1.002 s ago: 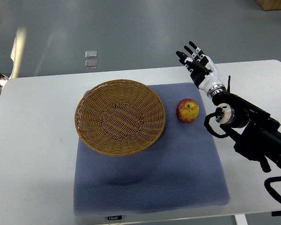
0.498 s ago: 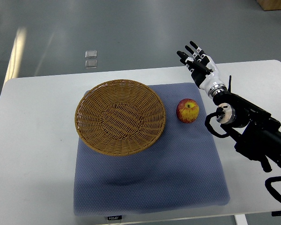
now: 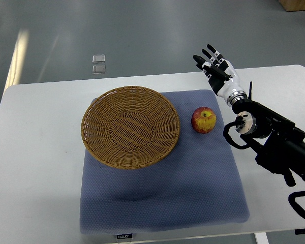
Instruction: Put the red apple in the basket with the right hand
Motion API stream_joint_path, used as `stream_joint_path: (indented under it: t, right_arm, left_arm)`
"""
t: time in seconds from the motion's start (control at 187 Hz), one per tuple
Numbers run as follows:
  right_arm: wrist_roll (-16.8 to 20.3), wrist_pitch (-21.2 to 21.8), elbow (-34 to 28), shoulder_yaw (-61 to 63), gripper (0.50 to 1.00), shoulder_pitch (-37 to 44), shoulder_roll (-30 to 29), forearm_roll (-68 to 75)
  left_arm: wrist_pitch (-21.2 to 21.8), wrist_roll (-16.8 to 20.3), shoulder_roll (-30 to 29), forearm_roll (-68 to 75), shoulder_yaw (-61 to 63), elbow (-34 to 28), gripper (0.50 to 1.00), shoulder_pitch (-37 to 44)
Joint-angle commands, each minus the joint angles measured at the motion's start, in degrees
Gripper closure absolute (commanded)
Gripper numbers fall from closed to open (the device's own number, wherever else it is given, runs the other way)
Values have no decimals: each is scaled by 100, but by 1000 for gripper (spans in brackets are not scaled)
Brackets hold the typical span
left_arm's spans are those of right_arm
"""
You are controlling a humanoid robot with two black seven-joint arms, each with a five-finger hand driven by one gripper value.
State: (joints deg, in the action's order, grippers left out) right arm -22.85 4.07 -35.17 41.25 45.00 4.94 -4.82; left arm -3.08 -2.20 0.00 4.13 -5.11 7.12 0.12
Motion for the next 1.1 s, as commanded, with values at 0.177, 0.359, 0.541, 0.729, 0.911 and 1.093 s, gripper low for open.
stream_joint_path:
  t: [0.177,0.359,0.541,0.729,0.911,1.093]
  right_arm:
    - [17,-3,-69,-29,583,26,218,-46]
    - [17,6,-122,6,583,53,411,-46]
    - [17,23,-271,-64,583,158,789,-46]
    - [17,243,-640,-99,583,194,1237,-529]
    - [9,568,-1414,-117,583,220,1870,-1531]
    - [0,1069,-2205,-108,583,220,2485,-3016]
  left_arm:
    - [0,0,0,0,1,9,500,6]
    - [0,0,0,0,-8,9,500,6]
    - [0,0,0,0,-8,0,500,6]
    - [0,0,0,0,-17,9,500,6]
    - [9,0,0,0,1,-17,500,6]
    - [9,0,0,0,1,18,500,6]
